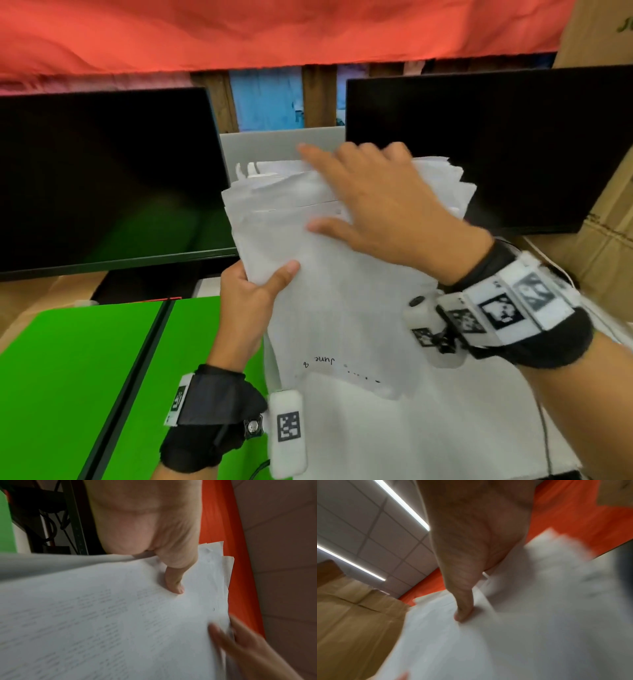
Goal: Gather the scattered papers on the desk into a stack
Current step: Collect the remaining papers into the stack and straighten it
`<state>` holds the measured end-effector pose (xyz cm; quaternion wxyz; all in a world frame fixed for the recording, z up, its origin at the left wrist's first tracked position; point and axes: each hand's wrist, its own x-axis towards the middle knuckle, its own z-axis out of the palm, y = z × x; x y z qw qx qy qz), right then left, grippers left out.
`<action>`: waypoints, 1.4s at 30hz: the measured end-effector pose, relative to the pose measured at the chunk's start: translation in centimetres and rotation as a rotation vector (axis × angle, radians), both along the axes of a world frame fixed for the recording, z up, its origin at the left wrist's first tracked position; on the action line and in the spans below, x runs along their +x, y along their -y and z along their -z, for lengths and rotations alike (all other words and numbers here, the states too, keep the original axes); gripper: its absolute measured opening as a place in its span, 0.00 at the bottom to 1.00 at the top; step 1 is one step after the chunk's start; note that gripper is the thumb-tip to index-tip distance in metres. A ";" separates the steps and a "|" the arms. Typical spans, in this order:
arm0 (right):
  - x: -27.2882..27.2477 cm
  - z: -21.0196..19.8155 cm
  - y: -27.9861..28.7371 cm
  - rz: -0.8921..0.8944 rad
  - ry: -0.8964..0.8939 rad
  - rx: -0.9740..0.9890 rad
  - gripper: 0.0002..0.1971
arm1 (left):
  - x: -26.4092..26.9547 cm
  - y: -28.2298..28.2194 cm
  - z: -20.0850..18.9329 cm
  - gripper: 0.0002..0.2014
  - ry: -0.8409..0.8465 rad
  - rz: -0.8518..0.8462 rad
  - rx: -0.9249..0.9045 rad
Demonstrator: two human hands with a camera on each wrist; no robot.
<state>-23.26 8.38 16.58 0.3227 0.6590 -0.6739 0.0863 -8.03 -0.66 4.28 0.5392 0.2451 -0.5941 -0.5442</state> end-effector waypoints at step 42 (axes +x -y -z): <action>-3.2 15.6 -2.4 -0.228 1.560 -0.539 0.11 | -0.4 1.1 3.1 0.13 0.198 -0.058 -0.071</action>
